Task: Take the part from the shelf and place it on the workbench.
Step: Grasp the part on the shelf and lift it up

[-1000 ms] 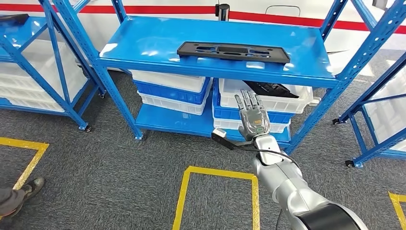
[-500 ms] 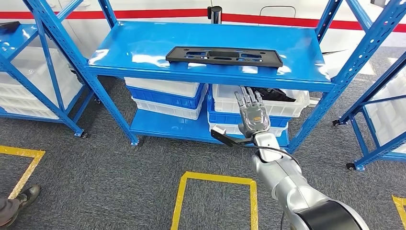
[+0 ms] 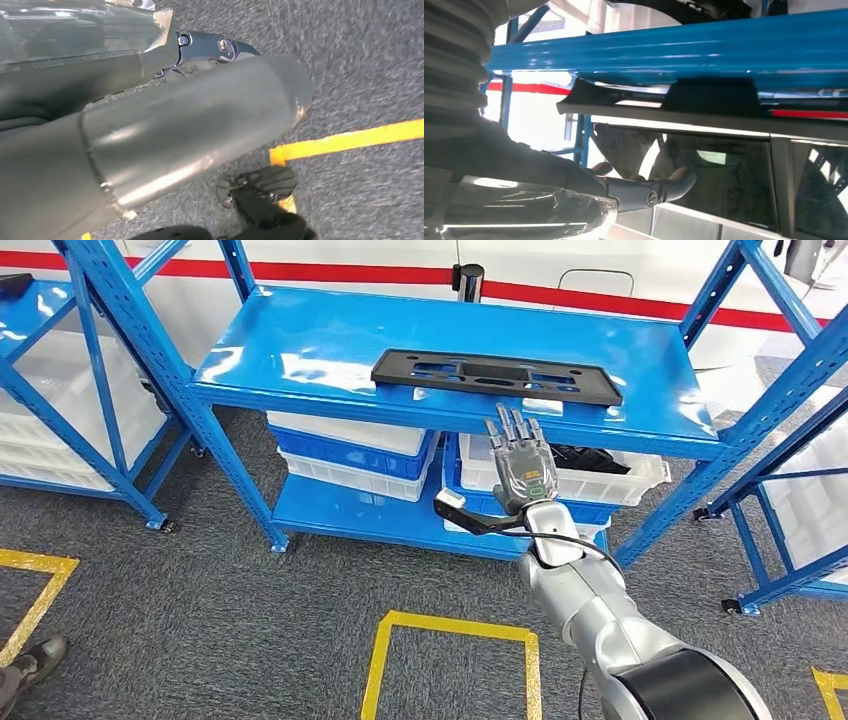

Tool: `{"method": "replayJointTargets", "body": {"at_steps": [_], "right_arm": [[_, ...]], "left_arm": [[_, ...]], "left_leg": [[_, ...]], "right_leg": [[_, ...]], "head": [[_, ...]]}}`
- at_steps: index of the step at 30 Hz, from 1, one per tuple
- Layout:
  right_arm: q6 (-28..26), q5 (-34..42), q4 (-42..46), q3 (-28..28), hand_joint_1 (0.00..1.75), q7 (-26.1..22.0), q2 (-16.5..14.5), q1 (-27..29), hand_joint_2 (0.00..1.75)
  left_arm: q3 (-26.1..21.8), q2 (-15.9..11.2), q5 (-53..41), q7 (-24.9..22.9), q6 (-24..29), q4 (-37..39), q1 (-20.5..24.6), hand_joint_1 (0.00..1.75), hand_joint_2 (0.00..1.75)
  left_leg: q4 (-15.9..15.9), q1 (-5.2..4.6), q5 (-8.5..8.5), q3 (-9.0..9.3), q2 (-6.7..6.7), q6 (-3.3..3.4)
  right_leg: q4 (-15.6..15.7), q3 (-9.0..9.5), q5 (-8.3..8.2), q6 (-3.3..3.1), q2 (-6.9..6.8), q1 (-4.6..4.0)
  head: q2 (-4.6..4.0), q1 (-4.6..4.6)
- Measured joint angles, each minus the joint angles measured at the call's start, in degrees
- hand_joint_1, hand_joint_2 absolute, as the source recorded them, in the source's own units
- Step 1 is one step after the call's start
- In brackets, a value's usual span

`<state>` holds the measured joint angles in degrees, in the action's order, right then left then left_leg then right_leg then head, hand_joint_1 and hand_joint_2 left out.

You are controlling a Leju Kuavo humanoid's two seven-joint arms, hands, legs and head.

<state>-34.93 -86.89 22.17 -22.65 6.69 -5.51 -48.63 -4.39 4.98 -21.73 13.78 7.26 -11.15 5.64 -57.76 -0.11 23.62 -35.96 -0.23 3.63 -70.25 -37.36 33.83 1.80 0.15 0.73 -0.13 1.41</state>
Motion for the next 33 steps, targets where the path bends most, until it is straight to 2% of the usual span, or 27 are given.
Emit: {"method": "replayJointTargets", "body": {"at_steps": [1, 2, 3, 5, 6, 7, 9, 11, 13, 15, 16, 17, 18, 19, 20, 21, 22, 23, 25, 27, 28, 29, 31, 32, 33], "right_arm": [[0.00, -0.14, -0.01, 0.03, 0.00, 0.00, 0.05, 0.08, 1.75], [-0.01, -0.33, -0.01, 0.04, 0.00, 0.00, 0.11, 0.17, 1.75], [-0.01, -0.52, -0.01, 0.06, 0.00, 0.00, 0.15, 0.17, 1.75], [-0.01, -0.88, 0.02, 0.09, 0.00, 0.00, 0.20, -0.04, 1.75], [0.05, -1.02, 0.03, 0.09, 0.00, 0.00, 0.20, -0.23, 1.75], [0.16, -1.14, 0.03, 0.09, 0.00, 0.00, 0.16, -0.39, 1.75], [0.42, -1.29, 0.04, 0.09, 0.00, -0.01, 0.09, -0.65, 1.75], [0.55, -1.38, 0.14, 0.09, 0.00, -0.02, 0.00, -0.85, 1.75], [0.57, -1.41, 0.33, 0.09, 0.00, -0.02, -0.19, -1.08, 1.75], [0.61, -1.41, 0.43, 0.09, 0.00, -0.01, -0.39, -1.15, 1.75], [0.66, -1.41, 0.43, 0.09, 0.00, -0.01, -0.44, -1.08, 1.75], [0.71, -1.41, 0.43, 0.08, 0.00, -0.01, -0.45, -0.97, 1.75], [0.75, -1.41, 0.43, 0.08, 0.00, -0.01, -0.46, -0.86, 1.75], [0.79, -1.41, 0.43, 0.08, 0.00, -0.01, -0.47, -0.80, 1.75], [0.79, -1.42, 0.43, 0.09, 0.00, -0.01, -0.49, -0.82, 1.75], [0.79, -1.44, 0.44, 0.09, 0.00, -0.01, -0.53, -0.90, 1.75], [0.80, -1.47, 0.44, 0.09, 0.00, -0.01, -0.57, -1.02, 1.75], [0.86, -1.52, 0.45, 0.09, 0.00, -0.01, -0.61, -1.14, 1.75], [1.02, -1.67, 0.46, 0.09, 0.00, -0.03, -0.68, -1.29, 1.75], [1.21, -1.85, 0.53, 0.08, 0.00, -0.04, -0.76, -1.42, 1.75], [1.39, -1.95, 0.56, 0.07, 0.00, -0.05, -0.83, -1.58, 1.75], [1.66, -2.06, 0.57, 0.07, 0.00, -0.07, -0.86, -1.73, 1.75], [2.35, -2.22, 0.51, 0.06, 0.00, -0.11, -0.94, -1.92, 1.75], [2.64, -2.26, 0.46, 0.05, 0.00, -0.17, -0.97, -1.92, 1.75], [2.87, -2.27, 0.42, 0.05, 0.00, -0.25, -0.98, -1.92, 1.75]], "left_arm": [[0.00, 0.02, -0.11, -0.03, -0.04, 0.00, 0.07, 0.00, 0.00], [0.00, 0.05, -0.23, -0.04, -0.08, 0.01, 0.06, 0.00, 0.00], [0.00, 0.11, -0.36, -0.09, -0.11, 0.01, 0.01, 0.00, 0.00], [0.00, 0.25, -0.50, -0.17, -0.15, 0.02, -0.08, 0.00, 0.00], [0.00, 0.33, -0.53, -0.20, -0.17, 0.03, -0.04, 0.00, 0.00], [0.00, 0.39, -0.55, -0.20, -0.21, 0.03, 0.03, 0.00, 0.00], [0.00, 0.47, -0.59, -0.21, -0.28, 0.04, 0.15, 0.00, 0.00], [0.00, 0.42, -0.61, -0.21, -0.31, 0.03, 0.18, 0.00, 0.00], [0.00, 0.33, -0.61, -0.21, -0.31, 0.01, 0.24, 0.00, 0.00], [0.00, 0.29, -0.61, -0.21, -0.31, 0.00, 0.27, 0.00, 0.00], [0.00, 0.27, -0.61, -0.22, -0.31, 0.01, 0.24, 0.00, 0.00], [0.00, 0.25, -0.61, -0.22, -0.31, 0.01, 0.21, 0.00, 0.00], [0.00, 0.22, -0.61, -0.22, -0.31, 0.02, 0.17, 0.00, 0.00], [0.00, 0.20, -0.61, -0.22, -0.31, 0.02, 0.16, 0.00, 0.00], [0.00, 0.18, -0.61, -0.22, -0.31, 0.02, 0.16, 0.00, 0.00], [0.00, 0.16, -0.61, -0.22, -0.31, 0.02, 0.19, 0.00, 0.00], [0.00, 0.15, -0.62, -0.22, -0.31, 0.02, 0.24, 0.00, 0.00], [0.00, 0.15, -0.64, -0.22, -0.31, 0.02, 0.30, 0.00, 0.00], [0.00, 0.16, -0.75, -0.23, -0.37, 0.02, 0.39, 0.00, 0.00], [0.00, 0.18, -0.83, -0.26, -0.45, 0.01, 0.38, 0.00, 0.00], [0.00, 0.17, -0.83, -0.28, -0.47, 0.01, 0.39, 0.00, 0.00], [0.00, 0.16, -0.83, -0.31, -0.48, 0.02, 0.39, 0.00, 0.00], [0.00, 0.13, -0.83, -0.33, -0.49, 0.02, 0.43, 0.00, 0.00], [0.00, 0.13, -0.83, -0.33, -0.49, 0.02, 0.43, 0.00, 0.00], [0.00, 0.14, -0.83, -0.33, -0.50, 0.02, 0.39, 0.00, 0.00]], "left_leg": [[-0.01, -0.16, 0.32, 0.29, -0.13, 0.24], [-0.01, -0.35, 0.67, 0.65, -0.30, 0.40], [-0.02, -0.56, 1.06, 1.14, -0.49, 0.48], [-0.02, -0.92, 1.89, 2.26, -0.78, 0.48], [-0.11, -1.17, 2.39, 2.71, -0.88, 0.36], [-0.17, -1.32, 2.82, 2.99, -0.98, 0.19], [-0.24, -1.38, 3.47, 3.24, -1.12, -0.32], [-0.43, -1.20, 3.95, 3.30, -1.07, -0.98], [-3.67, -0.90, 5.68, 1.79, -0.76, -2.00], [-10.96, -0.15, 8.50, -2.26, -0.39, -3.07], [-14.53, 0.27, 9.40, -4.57, -0.24, -3.49], [-16.43, 0.64, 9.22, -6.23, -0.10, -3.84], [-16.18, 0.97, 7.88, -6.87, 0.00, -4.14], [-13.62, 1.24, 5.52, -6.29, 0.08, -4.39], [-9.43, 1.46, 2.67, -4.76, 0.18, -4.60], [-5.26, 1.50, 0.65, -2.96, 0.24, -4.74], [-2.14, 1.42, -0.48, -1.55, 0.21, -4.56], [-0.40, 1.25, -0.72, -0.71, 0.18, -4.23], [0.11, 0.78, -0.05, -0.21, -0.03, -3.06], [0.68, 0.70, -0.01, 0.75, -0.03, -1.98], [1.02, 0.72, -0.01, 1.34, -0.01, -1.46], [1.22, 0.72, 0.09, 1.75, 0.01, -1.01], [1.24, 0.49, 0.59, 2.23, -0.06, -0.40], [1.24, 0.39, 0.83, 2.43, -0.14, -0.24], [1.24, 0.28, 1.04, 2.63, -0.24, -0.16]], "right_leg": [[-3.22, -2.38, 0.61, -0.03, 0.01, -0.04], [-4.76, -4.01, 0.37, 0.12, 0.01, -0.11], [-3.83, -4.44, -1.00, 0.38, 0.01, -0.19], [3.56, -2.31, -5.65, 0.65, 0.00, -0.54], [7.60, -0.73, -7.82, 0.37, 0.05, -0.76], [10.37, 0.43, -9.20, -0.10, 0.09, -0.91], [12.15, 1.38, -9.93, -1.27, 0.18, -1.12], [12.65, 1.85, -9.86, -2.04, 0.20, -0.74], [13.19, 2.76, -9.67, -2.64, 0.20, -0.13], [13.24, 3.53, -9.12, -2.97, 0.19, 0.05], [13.24, 3.89, -8.80, -2.97, 0.20, 0.11], [13.24, 4.29, -8.44, -2.85, 0.21, 0.20], [13.24, 4.77, -8.06, -2.66, 0.23, 0.35], [13.24, 5.35, -7.66, -2.43, 0.25, 0.54], [13.25, 5.94, -7.23, -2.15, 0.26, 0.74], [13.25, 6.44, -6.80, -1.79, 0.28, 0.78], [13.29, 6.79, -6.41, -1.37, 0.32, 0.77], [13.36, 6.98, -6.08, -0.95, 0.35, 0.68], [13.75, 7.25, -5.67, -0.07, 0.39, 0.55], [12.86, 6.97, -5.10, 0.46, 0.29, 0.49], [10.89, 6.02, -4.32, 0.47, 0.24, 0.44], [7.44, 4.11, -3.17, 0.24, 0.20, 0.44], [-0.48, -0.76, -0.87, -0.13, 0.19, 0.36], [-3.38, -2.81, -0.26, -0.15, 0.19, 0.30], [-4.80, -4.13, -0.27, -0.04, 0.19, 0.24]], "head": [[0.00, 0.01], [0.00, -0.01], [0.00, -0.01], [0.00, -0.01], [0.00, 0.04], [0.00, 0.06], [0.00, 0.09], [0.00, 0.05], [0.00, 0.17], [0.00, 0.28], [0.00, 0.27], [0.00, 0.26], [0.00, 0.27], [0.00, 0.26], [0.00, 0.27], [0.00, 0.31], [0.00, 0.31], [0.00, 0.33], [0.00, 0.33], [0.00, 0.22], [0.00, 0.16], [0.00, 0.08], [0.00, 0.05], [0.00, 0.04], [0.00, 0.03]]}}
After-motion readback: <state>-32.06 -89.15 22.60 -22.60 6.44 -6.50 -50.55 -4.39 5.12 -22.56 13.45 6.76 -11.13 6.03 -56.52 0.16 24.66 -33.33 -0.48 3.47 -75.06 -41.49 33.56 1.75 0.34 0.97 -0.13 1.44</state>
